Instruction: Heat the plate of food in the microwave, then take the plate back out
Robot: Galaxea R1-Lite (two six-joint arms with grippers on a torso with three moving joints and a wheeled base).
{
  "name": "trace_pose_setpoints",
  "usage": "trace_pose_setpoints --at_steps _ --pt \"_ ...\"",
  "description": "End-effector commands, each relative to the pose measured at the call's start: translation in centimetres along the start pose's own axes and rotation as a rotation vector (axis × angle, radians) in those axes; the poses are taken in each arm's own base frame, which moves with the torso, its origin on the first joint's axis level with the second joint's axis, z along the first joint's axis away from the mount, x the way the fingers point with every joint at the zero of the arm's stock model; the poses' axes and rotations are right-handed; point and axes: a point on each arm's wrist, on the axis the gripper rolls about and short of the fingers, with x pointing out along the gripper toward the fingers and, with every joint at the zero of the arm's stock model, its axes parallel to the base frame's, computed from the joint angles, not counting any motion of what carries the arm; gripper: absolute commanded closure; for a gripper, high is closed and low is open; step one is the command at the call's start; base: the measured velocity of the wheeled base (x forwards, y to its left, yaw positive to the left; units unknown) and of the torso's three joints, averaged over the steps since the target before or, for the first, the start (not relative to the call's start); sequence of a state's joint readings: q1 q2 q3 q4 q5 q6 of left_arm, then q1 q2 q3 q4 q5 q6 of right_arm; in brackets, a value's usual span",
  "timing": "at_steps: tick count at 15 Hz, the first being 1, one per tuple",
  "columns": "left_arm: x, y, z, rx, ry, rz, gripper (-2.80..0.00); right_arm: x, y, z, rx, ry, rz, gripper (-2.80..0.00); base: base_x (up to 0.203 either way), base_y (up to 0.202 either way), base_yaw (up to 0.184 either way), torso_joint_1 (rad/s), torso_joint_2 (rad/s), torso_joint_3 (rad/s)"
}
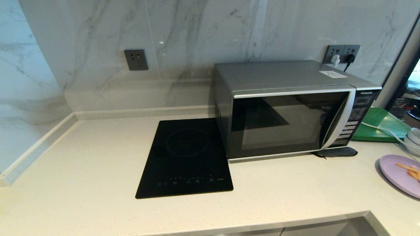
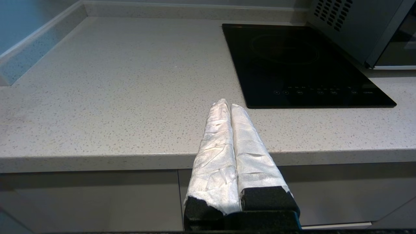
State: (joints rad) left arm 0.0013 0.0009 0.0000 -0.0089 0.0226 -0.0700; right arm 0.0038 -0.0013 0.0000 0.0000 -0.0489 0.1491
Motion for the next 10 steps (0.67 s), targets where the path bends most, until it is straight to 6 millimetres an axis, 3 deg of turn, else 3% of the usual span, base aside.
trace_pose_setpoints --at_steps 1,10 --pt "0.01 0.0 0.0 -0.001 0.0 0.001 0.0 0.02 -0.01 -0.04 0.001 0.003 0.0 0.0 0.0 0.0 0.0 0.0 0.0 0.0" --pt "0.01 0.0 0.0 -0.001 0.0 0.001 0.0 0.02 -0.01 -0.04 0.001 0.003 0.0 0.0 0.0 0.0 0.0 0.0 0.0 0.0"
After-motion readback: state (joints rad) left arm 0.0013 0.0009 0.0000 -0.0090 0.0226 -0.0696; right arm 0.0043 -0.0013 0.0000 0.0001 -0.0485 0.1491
